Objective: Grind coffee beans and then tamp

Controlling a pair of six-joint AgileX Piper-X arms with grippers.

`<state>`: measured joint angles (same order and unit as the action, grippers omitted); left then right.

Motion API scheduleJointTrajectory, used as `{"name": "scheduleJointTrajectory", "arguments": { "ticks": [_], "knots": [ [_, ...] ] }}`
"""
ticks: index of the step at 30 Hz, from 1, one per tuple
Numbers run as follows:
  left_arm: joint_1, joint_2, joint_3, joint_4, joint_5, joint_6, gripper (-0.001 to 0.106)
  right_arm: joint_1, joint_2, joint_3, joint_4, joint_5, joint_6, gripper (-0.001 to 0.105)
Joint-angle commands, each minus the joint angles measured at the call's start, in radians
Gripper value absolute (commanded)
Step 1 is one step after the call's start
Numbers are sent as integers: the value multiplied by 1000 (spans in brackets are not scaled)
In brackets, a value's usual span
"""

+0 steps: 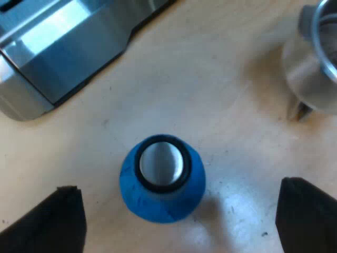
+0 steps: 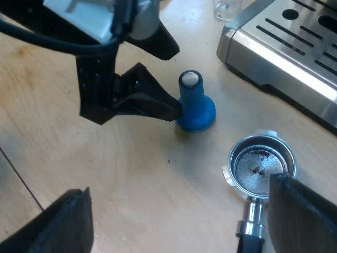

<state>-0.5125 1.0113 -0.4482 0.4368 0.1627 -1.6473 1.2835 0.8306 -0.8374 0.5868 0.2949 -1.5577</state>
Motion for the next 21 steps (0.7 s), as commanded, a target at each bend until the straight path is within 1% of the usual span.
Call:
{"name": "scheduleJointTrajectory", "arguments": {
  "ticks": [1, 5, 12, 15, 17, 18, 19, 21],
  "knots": [
    [-4, 38, -5, -50, -18, -4, 75, -4, 0, -7, -8, -6, -9, 70],
    [-4, 93, -5, -100, -18, -4, 75, -4, 0, -7, -8, -6, -9, 70],
    [-4, 176, -5, -135, -33, -4, 75, -4, 0, -7, -8, -6, -9, 70],
    [-4, 195, -5, -140, -33, -4, 71, -4, 0, -7, -8, -6, -9, 70],
    [-4, 196, -5, -146, -33, -4, 60, -4, 0, -7, -6, -6, -9, 70],
    [-4, 196, -5, -148, -33, -4, 56, -4, 0, -7, -6, -6, -9, 70],
    [-4, 196, -5, -149, -33, -4, 51, -4, 0, -7, -6, -6, -9, 70],
    [-4, 196, -5, -149, -33, -4, 38, -4, 0, -7, -6, -6, -9, 70]
  ]
}}
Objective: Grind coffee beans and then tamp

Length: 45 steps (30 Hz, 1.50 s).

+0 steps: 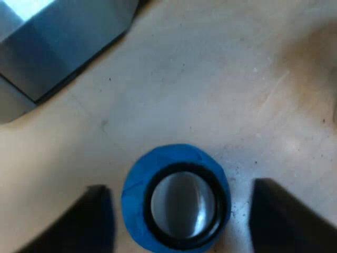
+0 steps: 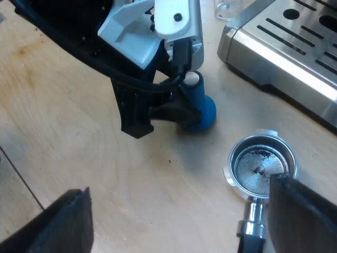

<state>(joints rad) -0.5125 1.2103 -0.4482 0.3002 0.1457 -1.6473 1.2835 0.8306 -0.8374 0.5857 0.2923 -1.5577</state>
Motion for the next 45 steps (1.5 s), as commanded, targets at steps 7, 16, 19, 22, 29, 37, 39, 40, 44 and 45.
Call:
{"name": "scheduleJointTrajectory", "arguments": {
  "ticks": [7, 16, 19, 22, 29, 37, 39, 40, 44, 45],
  "knots": [
    [-4, -5, -11, 31, -16, -4, 11, -4, 0, -7, 15, 4, -9, 70],
    [-4, -65, -47, 115, -14, -4, 0, -4, 0, -7, 24, 4, -9, 70],
    [-4, -129, -50, 150, -14, -4, 0, -4, 0, -7, 24, 8, -9, 70],
    [-4, -191, -50, 192, -14, -4, 0, -4, 0, -7, 24, 30, -7, 70],
    [-4, -392, -50, 330, -16, -4, 0, -4, 0, -7, 78, 82, 14, 70],
    [-4, -541, -50, 421, -16, -4, 0, -76, 0, 3, 167, 72, 96, 70],
    [-4, -571, -50, 455, -16, -4, 0, -128, 0, 16, 167, 22, 91, 70],
    [-4, -578, -50, 465, -16, -4, 0, -137, 0, 19, 167, 8, 87, 70],
    [-4, -607, -50, 516, -16, -4, 0, -211, 0, 53, 164, -29, 50, 70],
    [-4, -610, -50, 521, -16, -4, 0, -215, 0, 56, 162, -32, 49, 70]
  ]
}}
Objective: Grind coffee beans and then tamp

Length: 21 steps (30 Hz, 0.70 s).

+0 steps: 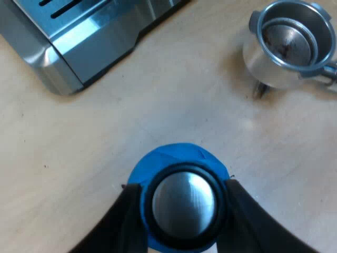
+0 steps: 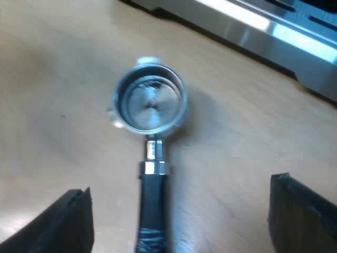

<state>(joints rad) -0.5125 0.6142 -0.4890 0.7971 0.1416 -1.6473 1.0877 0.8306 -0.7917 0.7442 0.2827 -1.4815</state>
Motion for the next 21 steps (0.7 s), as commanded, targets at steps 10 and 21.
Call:
{"name": "scheduleJointTrajectory", "arguments": {
  "ticks": [10, 21],
  "knots": [
    [-4, -14, -41, 66, -12, -2, 0, -27, -32, 66, -7, -61, -40, 70],
    [-4, 3, -181, 76, 17, -2, 0, -15, -172, 66, -9, -58, -50, 70]
  ]
}}
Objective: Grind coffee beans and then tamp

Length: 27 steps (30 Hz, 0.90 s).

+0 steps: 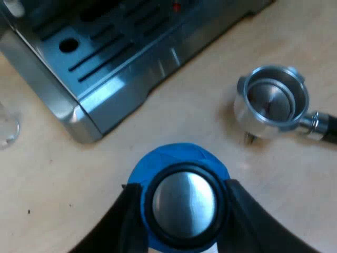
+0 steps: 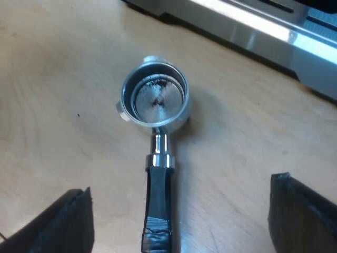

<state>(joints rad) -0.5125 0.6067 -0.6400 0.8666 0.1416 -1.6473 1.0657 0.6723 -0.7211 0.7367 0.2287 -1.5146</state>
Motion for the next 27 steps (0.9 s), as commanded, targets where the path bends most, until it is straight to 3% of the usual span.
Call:
{"name": "scheduleJointTrajectory", "arguments": {
  "ticks": [1, 6, 8, 11, 16, 20, 27],
  "knots": [
    [-4, 31, -55, 27, 20, -2, 0, 21, -25, -5, -4, 0, -30, 70],
    [-4, 91, -105, 58, 25, -2, 0, 113, -30, -5, -7, 98, -40, 70],
    [-4, 134, -132, 58, 52, -2, 0, 161, -30, -5, -19, 179, -44, 70],
    [-11, 161, -145, 58, 75, -2, 0, 209, -30, -5, -39, 217, -44, 70],
    [-70, 188, -163, 55, 73, -2, 0, 242, -30, -5, -45, 228, -44, 70],
    [-167, 242, -202, 55, 31, -2, 0, 242, -30, -5, -45, 231, -44, 70],
    [-253, 353, -269, 52, -15, -2, 0, 242, -30, -5, -45, 231, -44, 70]
  ]
}}
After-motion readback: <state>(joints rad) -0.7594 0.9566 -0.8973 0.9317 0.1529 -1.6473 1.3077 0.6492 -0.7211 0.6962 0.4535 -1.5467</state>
